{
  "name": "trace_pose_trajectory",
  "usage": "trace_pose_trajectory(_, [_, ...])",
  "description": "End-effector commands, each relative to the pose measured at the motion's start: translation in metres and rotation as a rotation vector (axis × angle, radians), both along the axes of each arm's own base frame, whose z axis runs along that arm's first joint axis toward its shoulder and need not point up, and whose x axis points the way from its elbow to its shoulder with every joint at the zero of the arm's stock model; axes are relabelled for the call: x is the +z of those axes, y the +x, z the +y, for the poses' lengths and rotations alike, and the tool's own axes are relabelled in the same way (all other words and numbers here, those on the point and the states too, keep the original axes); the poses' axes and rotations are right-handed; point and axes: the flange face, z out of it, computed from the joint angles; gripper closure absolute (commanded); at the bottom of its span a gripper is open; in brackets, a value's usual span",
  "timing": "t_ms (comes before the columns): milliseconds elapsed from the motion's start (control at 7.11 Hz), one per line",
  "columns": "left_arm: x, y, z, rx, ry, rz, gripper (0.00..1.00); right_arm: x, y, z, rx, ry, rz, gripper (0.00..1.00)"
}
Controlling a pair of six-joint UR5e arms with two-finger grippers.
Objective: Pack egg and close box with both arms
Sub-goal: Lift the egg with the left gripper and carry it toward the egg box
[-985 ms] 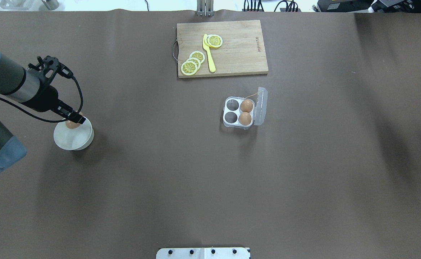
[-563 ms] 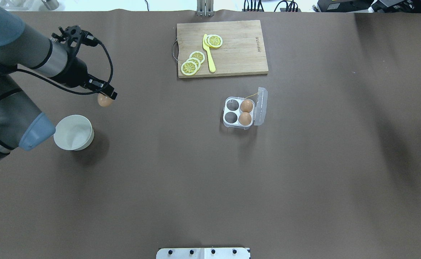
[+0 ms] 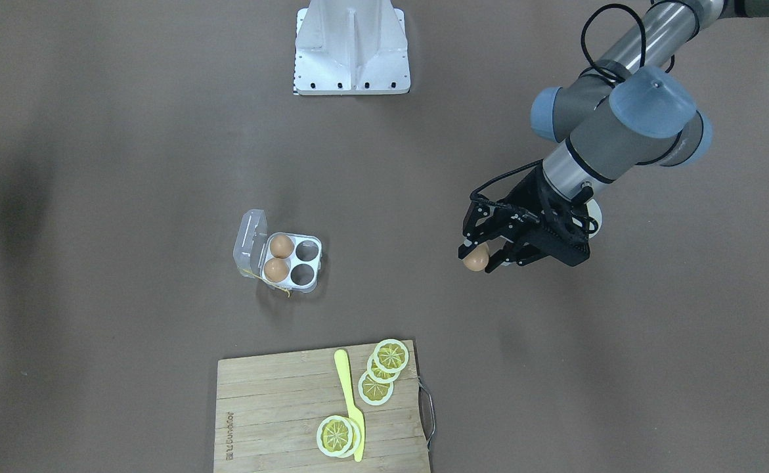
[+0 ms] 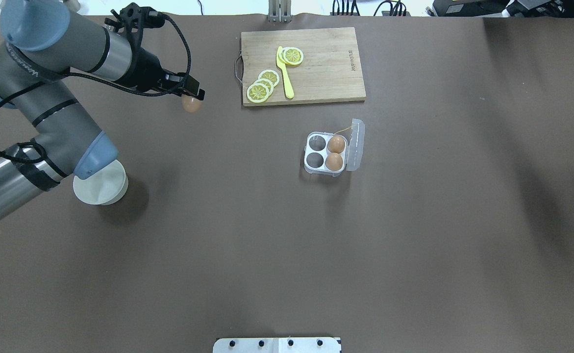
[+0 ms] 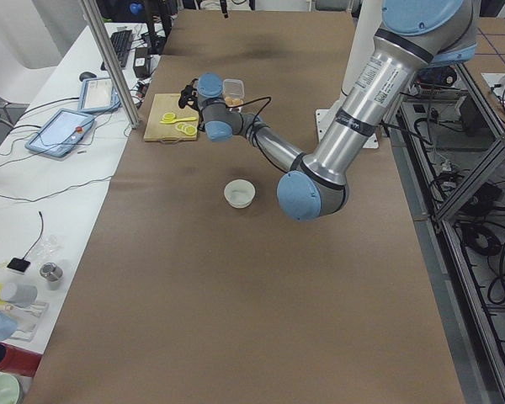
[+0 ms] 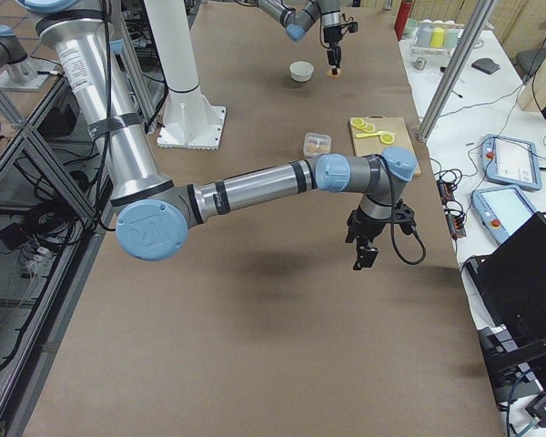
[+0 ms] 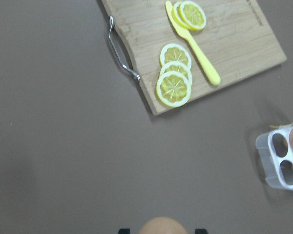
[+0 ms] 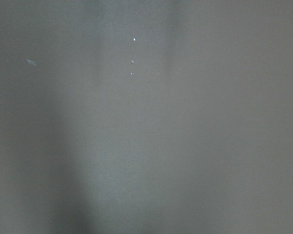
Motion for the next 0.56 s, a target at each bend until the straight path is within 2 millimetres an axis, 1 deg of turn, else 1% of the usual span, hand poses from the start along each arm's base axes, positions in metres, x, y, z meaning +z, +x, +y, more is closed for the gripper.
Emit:
trace_pose_trajectory(0, [-0.032, 0.047, 0.012, -0.091, -0.005, 0.127, 0.68, 0.0, 0.002, 0.0, 0.004, 0.0, -0.001, 0.0])
trace_pose_trajectory(141, [-0.049, 0.076, 0.032, -0.126, -0.008, 0.179, 0.68, 0.0, 0.004, 0.0, 0.007, 0.0, -0.001, 0.0])
trace_pose_trajectory(281, [-0.054, 0.102, 0.056, -0.175, 0.005, 0.234, 0.68, 0.0, 0.008, 0.0, 0.013, 0.0, -0.001, 0.0])
trace_pose_trajectory(422, [-0.055, 0.111, 0.065, -0.187, -0.003, 0.251, 0.68, 0.0, 0.009, -0.001, 0.015, 0.0, -0.001, 0.0])
